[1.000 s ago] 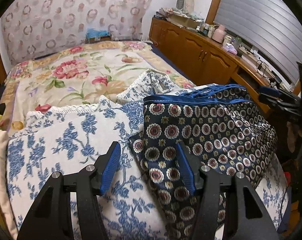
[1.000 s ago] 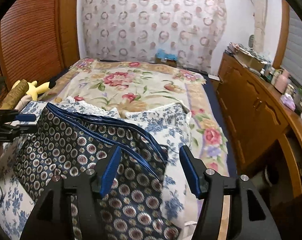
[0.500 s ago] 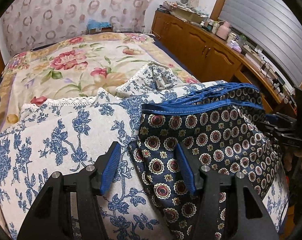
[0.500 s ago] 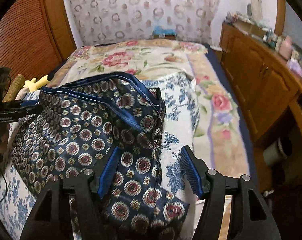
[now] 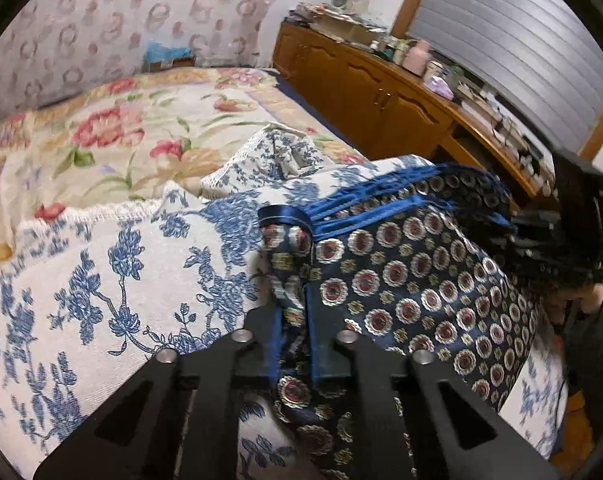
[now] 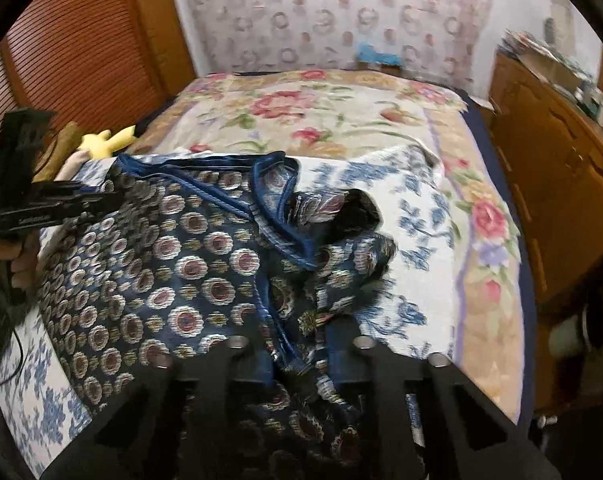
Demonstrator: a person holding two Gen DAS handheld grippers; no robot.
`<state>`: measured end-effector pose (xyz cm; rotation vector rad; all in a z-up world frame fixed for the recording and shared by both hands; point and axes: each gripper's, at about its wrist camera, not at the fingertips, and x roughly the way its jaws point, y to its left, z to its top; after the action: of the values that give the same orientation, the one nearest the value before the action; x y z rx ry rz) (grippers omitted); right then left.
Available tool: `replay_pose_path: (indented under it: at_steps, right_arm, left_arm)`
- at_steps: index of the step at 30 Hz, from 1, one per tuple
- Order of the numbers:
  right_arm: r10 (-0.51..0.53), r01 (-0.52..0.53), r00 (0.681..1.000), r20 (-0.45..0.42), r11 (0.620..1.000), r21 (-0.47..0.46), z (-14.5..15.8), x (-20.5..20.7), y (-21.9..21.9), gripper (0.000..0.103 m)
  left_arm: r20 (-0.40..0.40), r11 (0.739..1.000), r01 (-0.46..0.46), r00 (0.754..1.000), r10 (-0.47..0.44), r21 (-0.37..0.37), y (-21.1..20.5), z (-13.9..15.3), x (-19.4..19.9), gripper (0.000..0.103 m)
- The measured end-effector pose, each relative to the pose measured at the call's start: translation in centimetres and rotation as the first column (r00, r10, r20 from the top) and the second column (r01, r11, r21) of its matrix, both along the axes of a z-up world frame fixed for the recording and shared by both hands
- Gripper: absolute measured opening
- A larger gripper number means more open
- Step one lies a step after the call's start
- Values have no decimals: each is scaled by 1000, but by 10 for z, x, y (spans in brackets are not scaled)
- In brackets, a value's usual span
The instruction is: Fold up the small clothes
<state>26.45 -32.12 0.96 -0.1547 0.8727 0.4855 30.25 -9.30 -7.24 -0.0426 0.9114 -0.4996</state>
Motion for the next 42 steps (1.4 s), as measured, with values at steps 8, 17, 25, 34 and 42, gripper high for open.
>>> replay_pose_path:
  at_steps: [8,17,25,34,42]
  right_arm:
    - [-20,11,991,129,997,74,30,-32,-8,10]
    - [19,-46,975,221,992,119,64,-58,15,10]
    - [148,-186,933,328,979,86,92,-74,75,9]
    - [351,-374,850,392,927,-21,135,-50,185,9]
    - [556,-535,749,360,829,-166,137,8,292,9]
  left_arm:
    - [147,998,-8,989,17,-62,14,55,-46,6]
    - [275,996,-32,960,53,-83,51,101,-102,6]
    - [376,980,-156,907,191,-120,125,131,-150,6]
    - [385,923,-342,839,385,-179,220,130,-195,6]
    - [285,840,-491,792,540,-229,282,86,-220,6]
